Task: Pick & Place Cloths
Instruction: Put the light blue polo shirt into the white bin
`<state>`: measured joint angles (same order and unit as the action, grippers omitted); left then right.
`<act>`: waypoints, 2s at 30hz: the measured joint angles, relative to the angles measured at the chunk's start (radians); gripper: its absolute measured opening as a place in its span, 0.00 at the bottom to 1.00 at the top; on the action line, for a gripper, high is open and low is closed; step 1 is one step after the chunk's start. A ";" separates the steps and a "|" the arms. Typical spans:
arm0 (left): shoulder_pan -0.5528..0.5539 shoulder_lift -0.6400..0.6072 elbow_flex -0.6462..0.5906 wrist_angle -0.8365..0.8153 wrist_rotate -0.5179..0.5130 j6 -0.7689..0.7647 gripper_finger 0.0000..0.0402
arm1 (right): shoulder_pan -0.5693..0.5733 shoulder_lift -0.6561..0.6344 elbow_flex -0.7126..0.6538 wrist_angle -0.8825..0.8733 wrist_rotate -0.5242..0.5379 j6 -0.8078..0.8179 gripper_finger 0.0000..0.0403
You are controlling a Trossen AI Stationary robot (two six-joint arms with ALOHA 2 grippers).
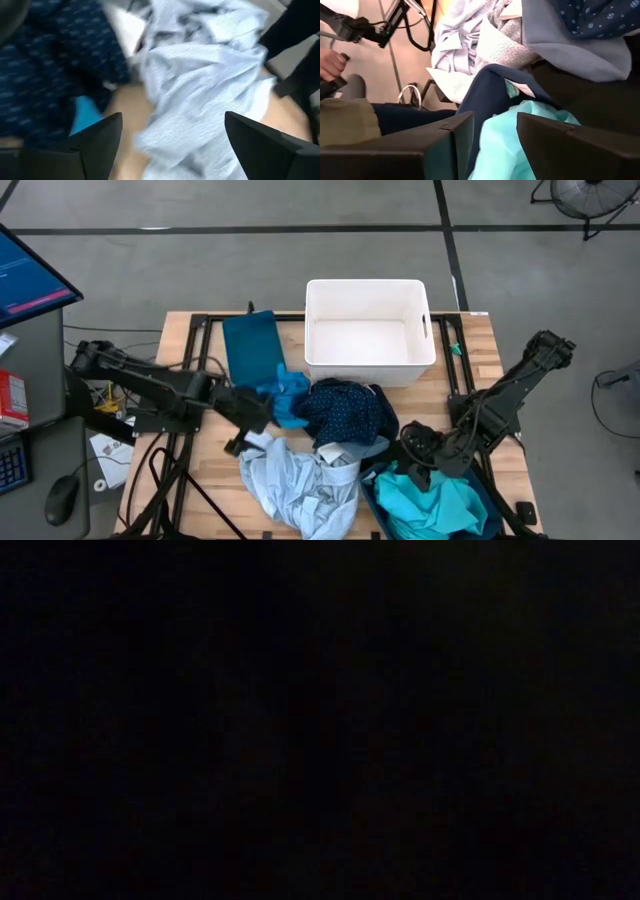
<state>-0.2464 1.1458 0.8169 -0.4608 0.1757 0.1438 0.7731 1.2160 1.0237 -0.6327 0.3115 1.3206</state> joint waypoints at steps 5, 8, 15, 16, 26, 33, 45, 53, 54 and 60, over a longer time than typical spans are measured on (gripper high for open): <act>-0.059 0.014 -0.090 0.236 -0.004 -0.108 0.83 | 0.005 0.001 0.000 0.000 -0.001 -0.047 0.37; -0.078 0.049 -0.142 0.379 -0.011 -0.123 0.83 | 0.006 0.001 0.000 0.000 -0.004 -0.048 0.38; -0.113 0.247 -0.185 0.621 -0.021 -0.123 0.84 | 0.006 0.001 0.000 0.001 -0.052 -0.060 0.41; -0.117 0.279 -0.185 0.654 -0.021 -0.124 0.84 | 0.006 0.001 0.000 0.003 -0.053 -0.067 0.41; -0.140 0.580 -0.185 0.867 -0.040 -0.227 0.85 | 0.012 0.001 0.000 0.000 -0.057 -0.115 0.43; -0.168 0.673 -0.165 0.913 -0.104 -0.253 0.80 | 0.009 0.001 0.000 -0.002 -0.060 -0.180 0.43; -0.151 0.574 -0.158 0.860 -0.169 -0.535 0.04 | -0.021 0.001 0.000 -0.026 -0.049 -0.213 0.39; -0.140 0.226 -0.158 0.853 -0.256 -0.566 0.00 | -0.099 0.001 0.000 -0.006 -0.048 -0.346 0.36; -0.140 0.175 -0.158 0.844 -0.283 -0.550 0.00 | -0.112 0.001 0.000 -0.003 -0.048 -0.365 0.36; -0.106 -0.091 -0.158 0.845 -0.390 -0.440 0.00 | -0.203 0.001 0.000 0.114 -0.048 -0.558 0.38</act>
<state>-0.3525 1.0550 0.6590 0.3845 -0.2139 -0.2962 0.5699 1.2171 1.0233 -0.5188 0.2635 0.7628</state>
